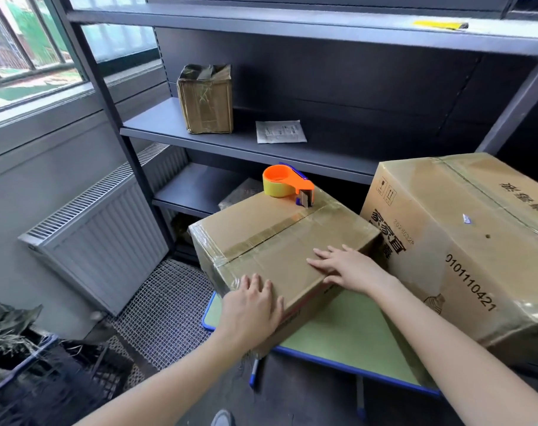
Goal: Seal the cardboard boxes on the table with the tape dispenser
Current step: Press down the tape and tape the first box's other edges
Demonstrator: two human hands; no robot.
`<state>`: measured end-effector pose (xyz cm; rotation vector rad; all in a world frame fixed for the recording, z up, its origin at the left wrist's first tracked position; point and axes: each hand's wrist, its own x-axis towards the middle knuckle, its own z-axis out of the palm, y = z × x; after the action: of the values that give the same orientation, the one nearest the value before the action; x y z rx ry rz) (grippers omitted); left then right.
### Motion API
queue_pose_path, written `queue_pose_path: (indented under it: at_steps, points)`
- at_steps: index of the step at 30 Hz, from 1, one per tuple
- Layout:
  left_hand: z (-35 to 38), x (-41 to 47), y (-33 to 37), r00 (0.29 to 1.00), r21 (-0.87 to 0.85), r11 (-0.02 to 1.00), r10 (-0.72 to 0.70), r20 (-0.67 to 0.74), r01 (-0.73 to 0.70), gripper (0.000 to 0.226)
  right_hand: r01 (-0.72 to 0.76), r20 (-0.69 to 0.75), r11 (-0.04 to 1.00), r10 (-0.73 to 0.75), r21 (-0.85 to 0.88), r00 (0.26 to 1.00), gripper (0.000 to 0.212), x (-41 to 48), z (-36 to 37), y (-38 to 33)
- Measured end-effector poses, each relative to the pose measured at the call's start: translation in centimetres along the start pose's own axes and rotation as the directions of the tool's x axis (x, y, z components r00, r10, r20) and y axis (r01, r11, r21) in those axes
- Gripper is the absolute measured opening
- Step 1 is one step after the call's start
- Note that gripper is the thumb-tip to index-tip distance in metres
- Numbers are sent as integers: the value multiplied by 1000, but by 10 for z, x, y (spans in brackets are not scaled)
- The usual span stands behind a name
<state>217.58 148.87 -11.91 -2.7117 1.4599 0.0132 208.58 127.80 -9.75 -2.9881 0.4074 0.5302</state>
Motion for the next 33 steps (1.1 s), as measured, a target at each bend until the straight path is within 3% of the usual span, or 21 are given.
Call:
queue_pose_path:
  at_steps: [2, 5, 8, 9, 11, 14, 18, 22, 27, 29, 31, 33]
  points:
    - [-2, 5, -10, 993, 12, 994, 113, -15, -113, 58, -68, 41, 992, 64, 105, 997, 61, 0, -4, -6]
    - [-6, 16, -49, 972, -11, 973, 228, -64, -229, 55, -83, -8, 978, 86, 189, 996, 64, 3, -2, -49]
    - [-18, 31, -87, 937, -35, 949, 302, -177, -313, 56, -86, 9, 974, 86, 207, 996, 93, 12, 8, -107]
    - [-15, 37, -98, 927, 3, 942, 330, -177, -335, 62, -96, 22, 976, 93, 196, 995, 100, 17, 11, -123]
    - [-7, 50, -111, 914, 44, 913, 407, 0, -406, 77, -117, 23, 979, 114, 164, 993, 103, 25, 14, -145]
    - [3, 61, -119, 910, 35, 926, 362, 202, -376, 89, -100, 5, 991, 100, 85, 995, 93, 29, 14, -148]
    - [13, 62, -117, 925, -24, 934, 357, 132, -357, 99, -22, 27, 1000, 21, 8, 999, 85, 28, 13, -138]
    - [15, 57, -102, 948, 83, 946, 307, 90, -314, 95, 59, 46, 998, -59, 7, 997, 84, 21, 10, -120]
    - [8, 48, -71, 937, 142, 928, 350, -13, -345, 85, 156, 65, 984, -162, 83, 985, 83, 7, 13, -69]
    - [3, 47, -54, 923, 180, 915, 379, -71, -362, 74, 150, 93, 983, -160, 109, 983, 85, 3, 11, -50]
    - [1, 46, -35, 940, 168, 926, 340, 19, -338, 62, 110, 125, 985, -127, 133, 984, 86, -2, 8, -32]
    - [0, 52, -18, 940, 144, 930, 342, 1, -338, 57, 67, 137, 986, -88, 149, 987, 85, -8, 6, -14]
